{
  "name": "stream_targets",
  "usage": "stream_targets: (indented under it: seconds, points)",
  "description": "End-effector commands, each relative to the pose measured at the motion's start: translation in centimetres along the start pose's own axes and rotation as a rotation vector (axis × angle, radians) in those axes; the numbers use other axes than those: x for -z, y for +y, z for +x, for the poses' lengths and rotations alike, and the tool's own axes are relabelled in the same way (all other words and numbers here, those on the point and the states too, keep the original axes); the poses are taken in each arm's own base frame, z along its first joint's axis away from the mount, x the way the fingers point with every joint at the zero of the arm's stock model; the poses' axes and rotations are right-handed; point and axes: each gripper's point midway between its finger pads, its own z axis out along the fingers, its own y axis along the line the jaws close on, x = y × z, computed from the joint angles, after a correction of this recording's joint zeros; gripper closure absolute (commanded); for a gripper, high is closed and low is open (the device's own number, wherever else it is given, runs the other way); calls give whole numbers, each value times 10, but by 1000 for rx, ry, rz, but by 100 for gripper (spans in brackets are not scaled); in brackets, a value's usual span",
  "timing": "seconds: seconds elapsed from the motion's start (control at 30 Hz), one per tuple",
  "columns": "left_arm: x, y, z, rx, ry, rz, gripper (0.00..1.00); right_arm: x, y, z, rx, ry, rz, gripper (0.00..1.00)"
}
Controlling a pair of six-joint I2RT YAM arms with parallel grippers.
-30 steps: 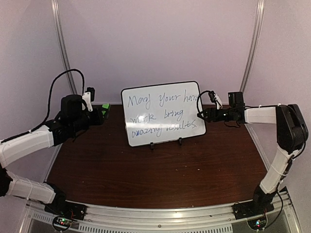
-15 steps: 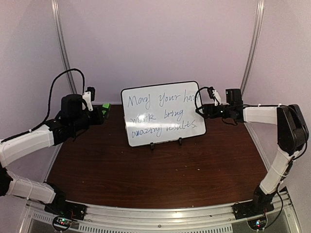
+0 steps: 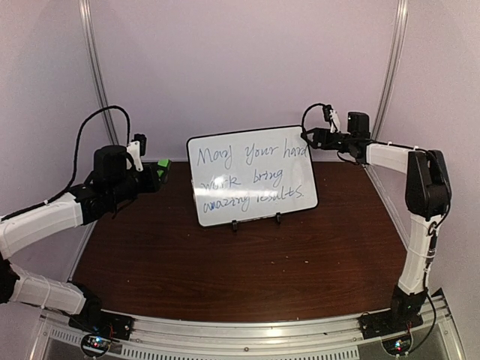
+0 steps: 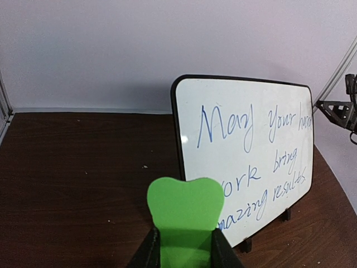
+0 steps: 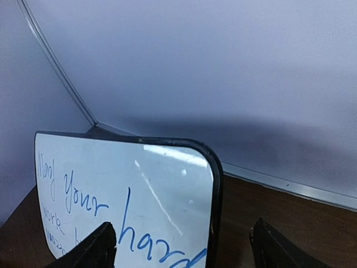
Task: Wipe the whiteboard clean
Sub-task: Rotate the whiteboard at the center of the board.
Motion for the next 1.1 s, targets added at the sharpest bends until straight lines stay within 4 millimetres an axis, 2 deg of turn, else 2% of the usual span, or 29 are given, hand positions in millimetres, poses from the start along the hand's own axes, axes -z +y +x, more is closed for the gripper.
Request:
stream_targets:
  seconds: [0.0, 0.17, 0.27, 0.37, 0.43, 0.6, 0.7, 0.97, 1.07]
  points:
    - [4, -7, -12, 3, -43, 25, 77, -17, -9, -22, -52, -59, -107, 16]
    - [4, -6, -10, 3, -42, 22, 77, -29, -6, -34, -71, -84, -190, 17]
    - [5, -6, -11, 3, -41, 18, 77, -28, 1, -32, -84, -74, -231, 19]
    - [6, -4, -11, 4, -43, 11, 77, -14, 17, -31, -90, -97, -284, 19]
    - [5, -3, -11, 4, -42, 4, 77, -4, 24, -19, -114, -92, -303, 19]
    - [-1, -1, -4, 8, -17, -7, 77, 17, 44, -3, -140, -90, -348, 20]
    - [-4, 0, -1, 15, -8, -10, 77, 29, 51, 7, -147, -89, -345, 20]
    - [-12, -1, -2, 26, 3, -15, 77, 58, 85, 26, -139, -90, -341, 20]
    - [-15, -3, -5, 33, -1, -11, 77, 68, 100, 42, -145, -81, -332, 20]
